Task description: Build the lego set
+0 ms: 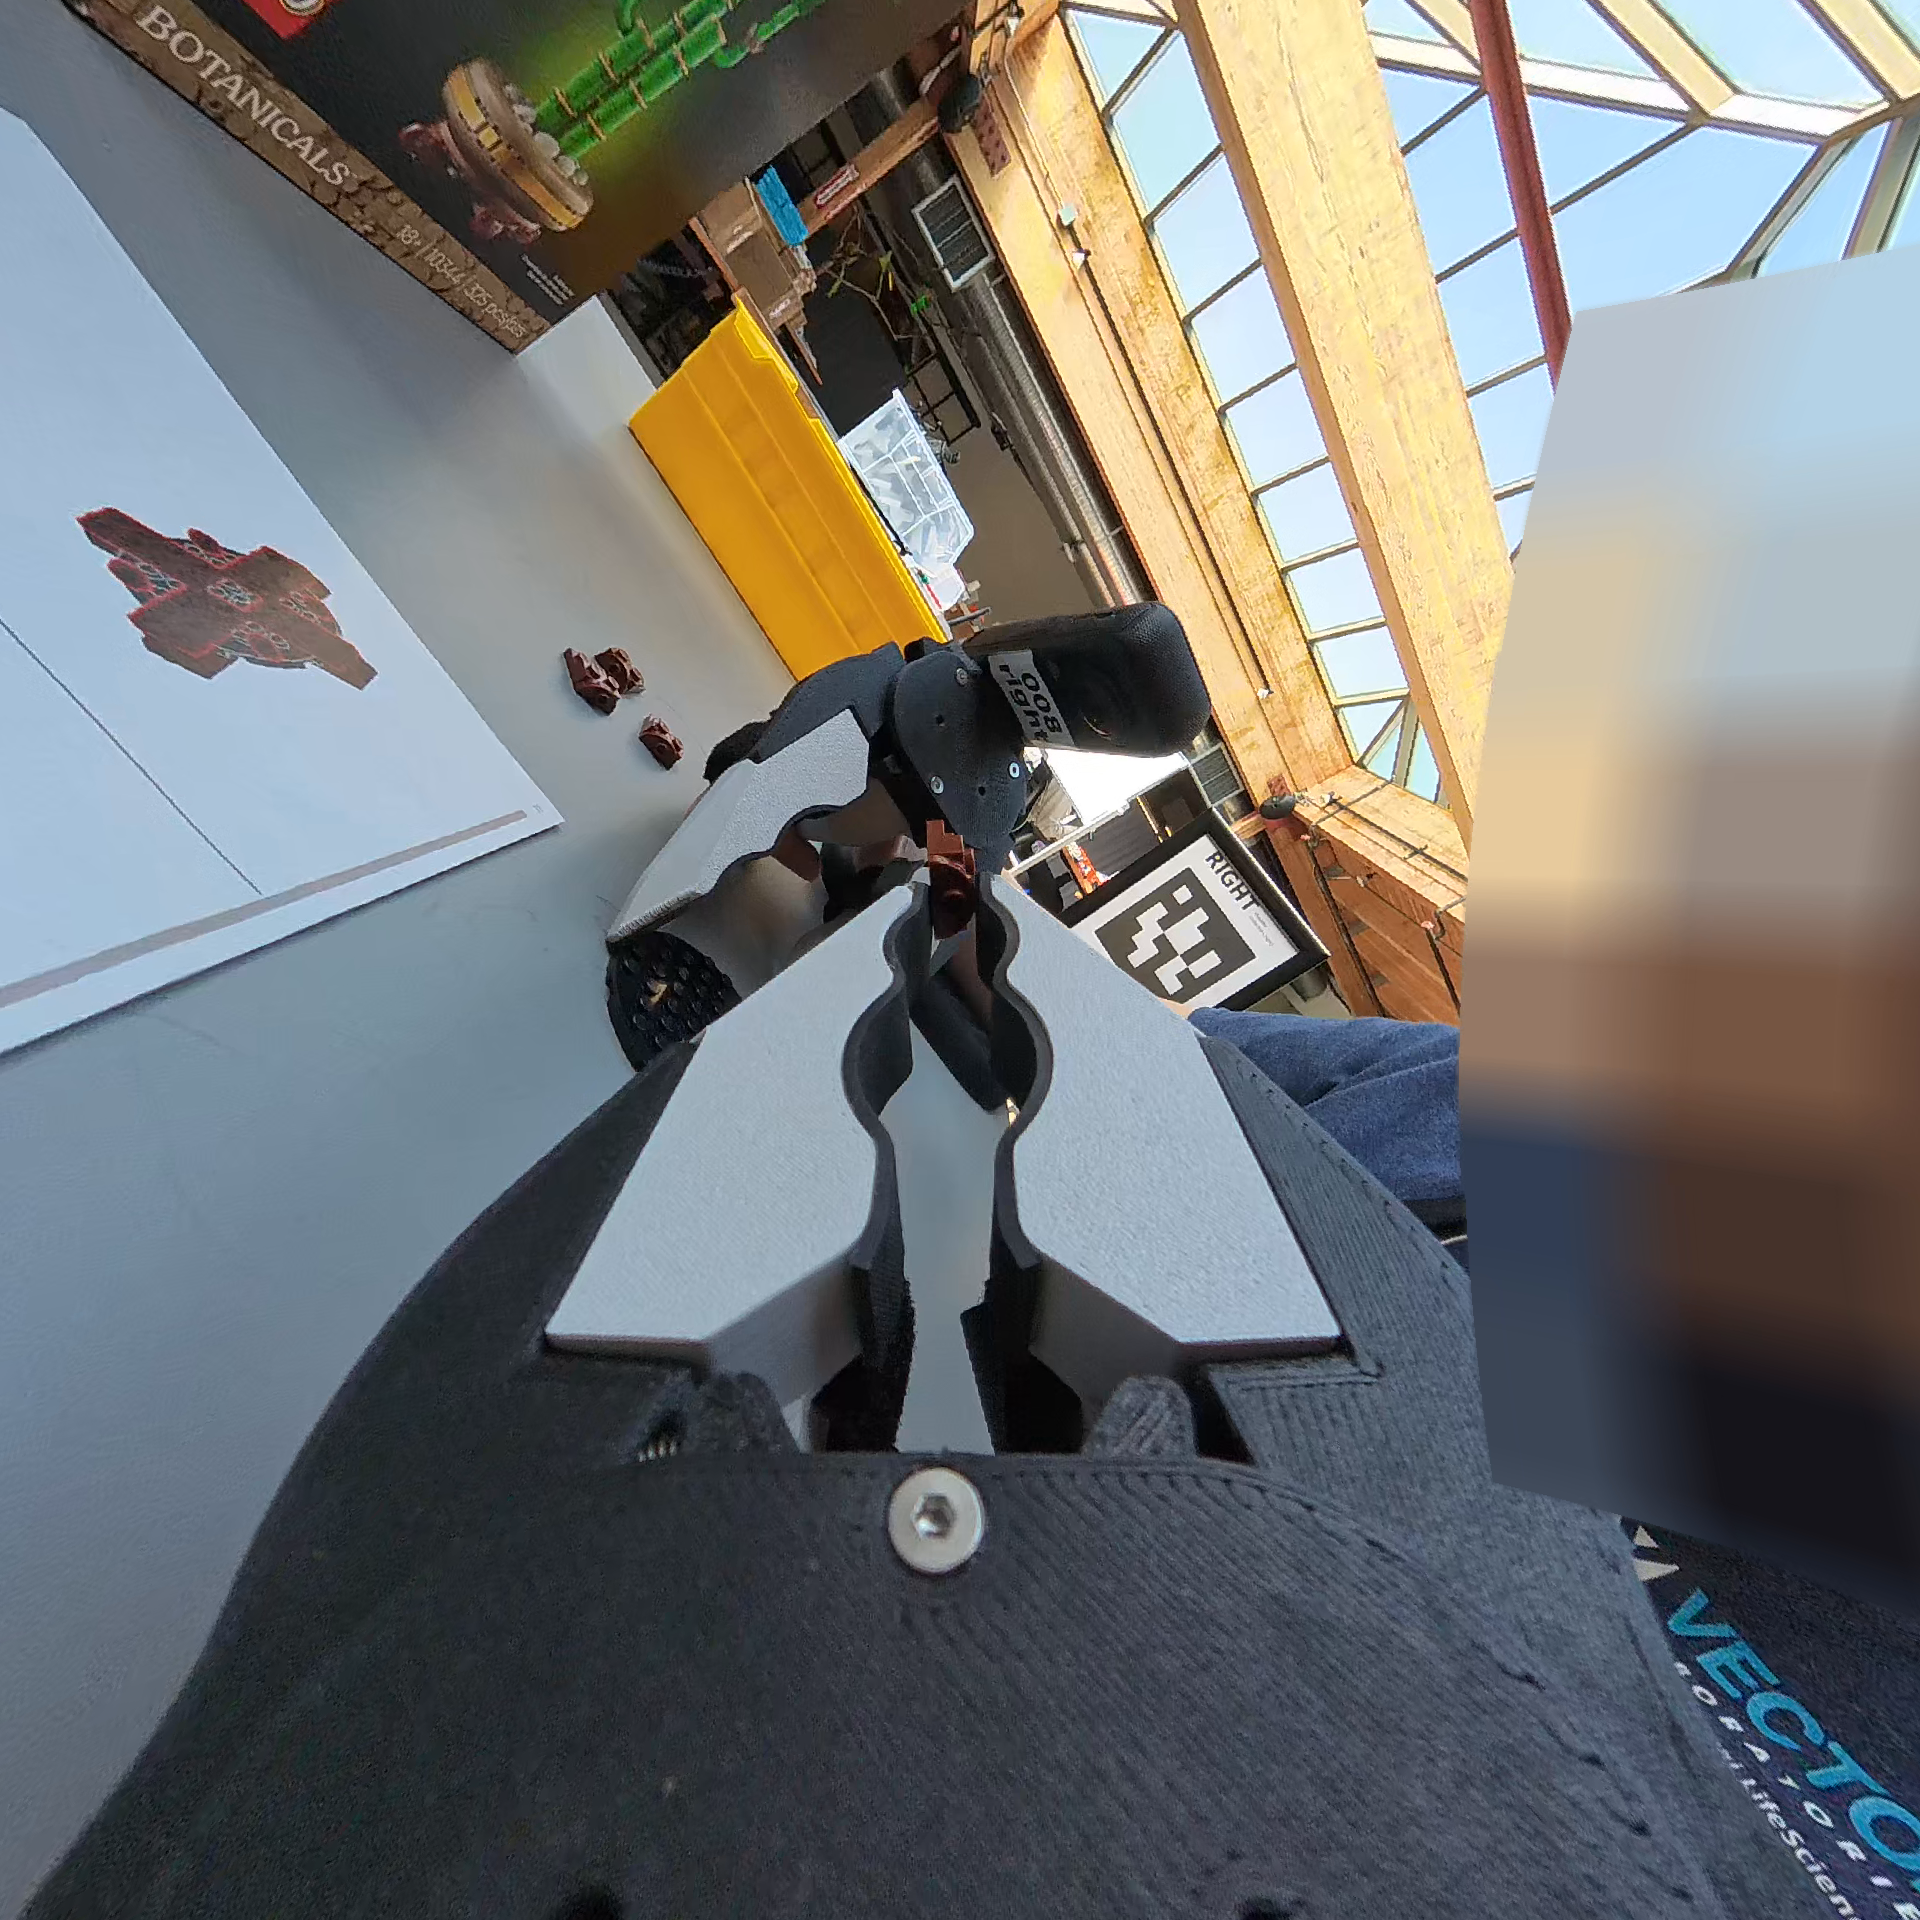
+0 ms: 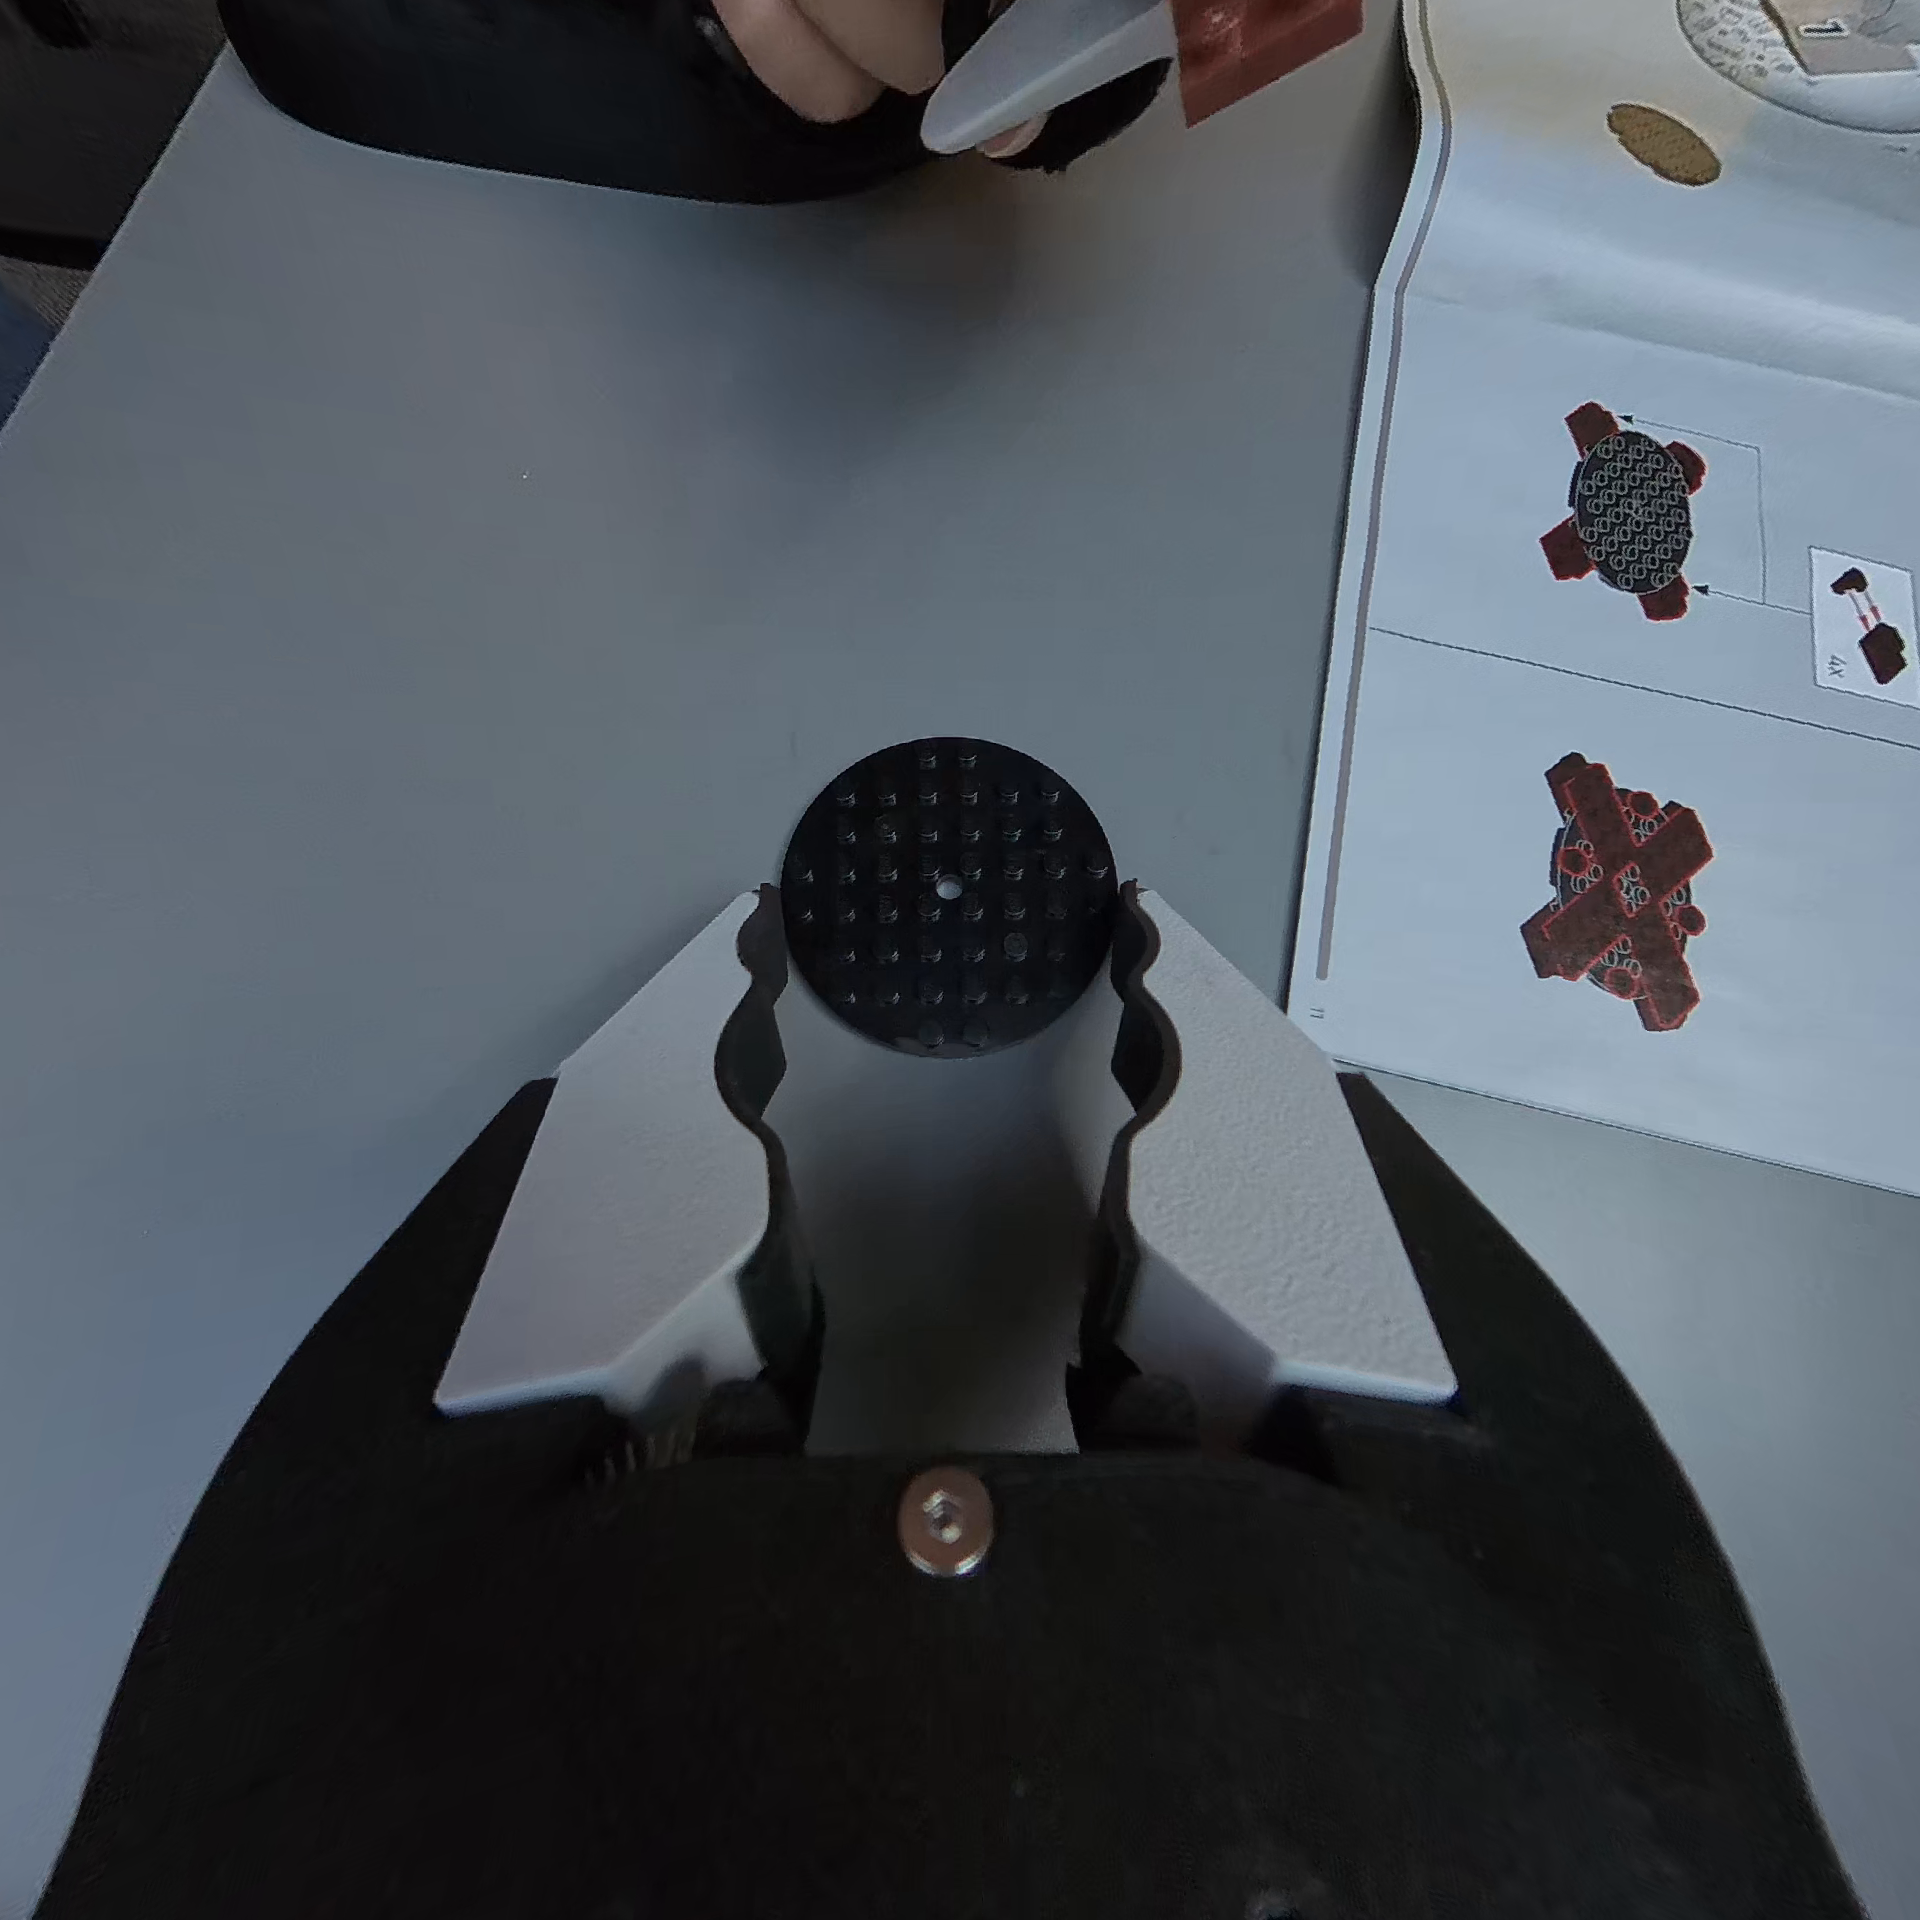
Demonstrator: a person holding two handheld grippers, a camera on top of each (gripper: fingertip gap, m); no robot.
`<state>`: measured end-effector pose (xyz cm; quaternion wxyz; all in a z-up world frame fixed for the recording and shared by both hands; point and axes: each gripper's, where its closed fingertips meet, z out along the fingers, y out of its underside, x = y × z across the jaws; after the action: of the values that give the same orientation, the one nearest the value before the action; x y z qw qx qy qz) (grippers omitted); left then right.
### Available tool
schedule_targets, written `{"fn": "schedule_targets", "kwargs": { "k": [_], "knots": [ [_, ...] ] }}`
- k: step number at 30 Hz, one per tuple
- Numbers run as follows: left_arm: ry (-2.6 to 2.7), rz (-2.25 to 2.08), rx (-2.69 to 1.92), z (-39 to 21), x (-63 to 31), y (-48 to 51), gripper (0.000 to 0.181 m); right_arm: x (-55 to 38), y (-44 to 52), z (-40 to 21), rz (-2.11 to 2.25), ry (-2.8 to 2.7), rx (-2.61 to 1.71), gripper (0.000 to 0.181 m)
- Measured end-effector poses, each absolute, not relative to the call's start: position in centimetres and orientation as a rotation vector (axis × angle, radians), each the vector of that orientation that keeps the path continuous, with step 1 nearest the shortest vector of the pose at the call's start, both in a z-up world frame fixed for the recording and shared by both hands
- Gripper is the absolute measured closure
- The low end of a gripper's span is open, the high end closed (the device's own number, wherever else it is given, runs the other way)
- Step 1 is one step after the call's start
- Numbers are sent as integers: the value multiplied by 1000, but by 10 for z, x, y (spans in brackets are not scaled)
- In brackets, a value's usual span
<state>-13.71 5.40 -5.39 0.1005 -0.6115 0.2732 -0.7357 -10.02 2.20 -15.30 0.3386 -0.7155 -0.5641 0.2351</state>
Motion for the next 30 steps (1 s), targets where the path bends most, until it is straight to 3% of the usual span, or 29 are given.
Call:
{"fn": "schedule_targets", "kwargs": {
  "k": [4, 11, 15, 30],
  "knots": [
    [874, -2071, -1801, -48, -137, 64, 175, -95, 37, -126, 424, -1466, -1730, 118],
    [1037, -1880, -1766, 17, -119, 77, 176, -73, 53, 22, 93, -1364, -1431, 118],
    [1164, -1778, -1770, 51, -92, 84, 176, -69, 58, 71, -89, -1431, -1442, 118],
    [805, -2323, -1823, -1, -82, 99, 175, -59, 86, 7, 32, -1505, -1644, 118]
  ]
}}
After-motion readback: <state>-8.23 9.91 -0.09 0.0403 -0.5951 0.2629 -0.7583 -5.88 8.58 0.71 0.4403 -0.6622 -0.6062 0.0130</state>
